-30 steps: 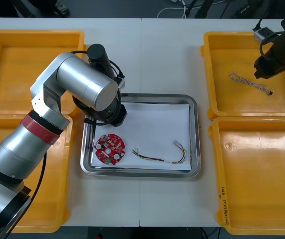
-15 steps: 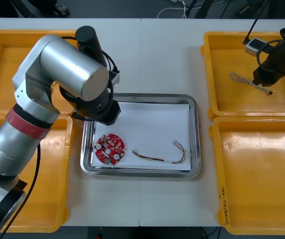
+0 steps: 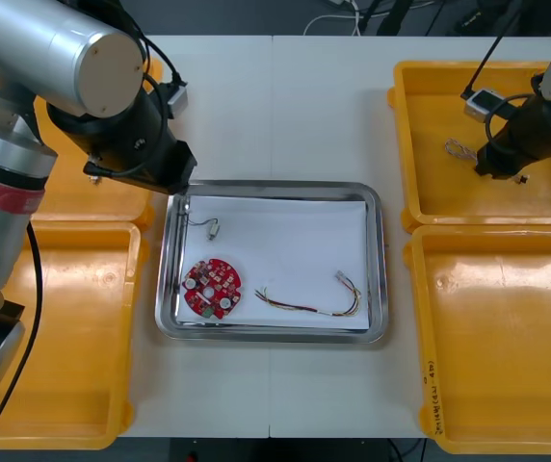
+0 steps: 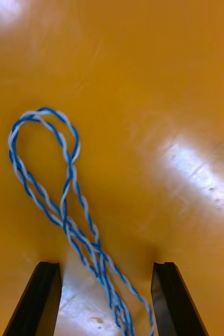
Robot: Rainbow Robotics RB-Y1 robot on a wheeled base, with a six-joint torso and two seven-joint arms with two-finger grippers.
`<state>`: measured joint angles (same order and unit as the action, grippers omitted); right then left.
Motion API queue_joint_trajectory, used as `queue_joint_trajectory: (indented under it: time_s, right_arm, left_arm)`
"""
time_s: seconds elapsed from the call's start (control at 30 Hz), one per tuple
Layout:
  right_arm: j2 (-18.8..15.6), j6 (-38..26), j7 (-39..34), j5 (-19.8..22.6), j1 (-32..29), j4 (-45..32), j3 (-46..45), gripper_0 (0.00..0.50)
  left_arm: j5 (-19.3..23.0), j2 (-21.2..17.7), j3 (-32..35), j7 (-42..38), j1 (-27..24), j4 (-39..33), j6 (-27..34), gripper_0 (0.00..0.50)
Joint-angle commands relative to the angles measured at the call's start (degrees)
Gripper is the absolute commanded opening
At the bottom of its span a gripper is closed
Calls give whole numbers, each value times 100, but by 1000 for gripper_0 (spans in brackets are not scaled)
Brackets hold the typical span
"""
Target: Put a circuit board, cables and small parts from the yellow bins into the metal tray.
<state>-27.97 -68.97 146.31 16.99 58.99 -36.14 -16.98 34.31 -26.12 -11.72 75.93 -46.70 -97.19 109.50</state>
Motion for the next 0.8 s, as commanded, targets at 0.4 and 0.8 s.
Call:
queue_joint_trajectory:
  time_s: [0.4, 0.8]
  right_arm:
    - [-112, 217, 337, -38, 613, 573, -95, 500]
    - [-139, 437, 320, 68, 605, 995, -130, 500]
  left_arm:
    - [199, -711, 548, 457, -788, 772, 50, 500]
    - [173, -1097, 846, 1547, -964, 1809, -351, 500]
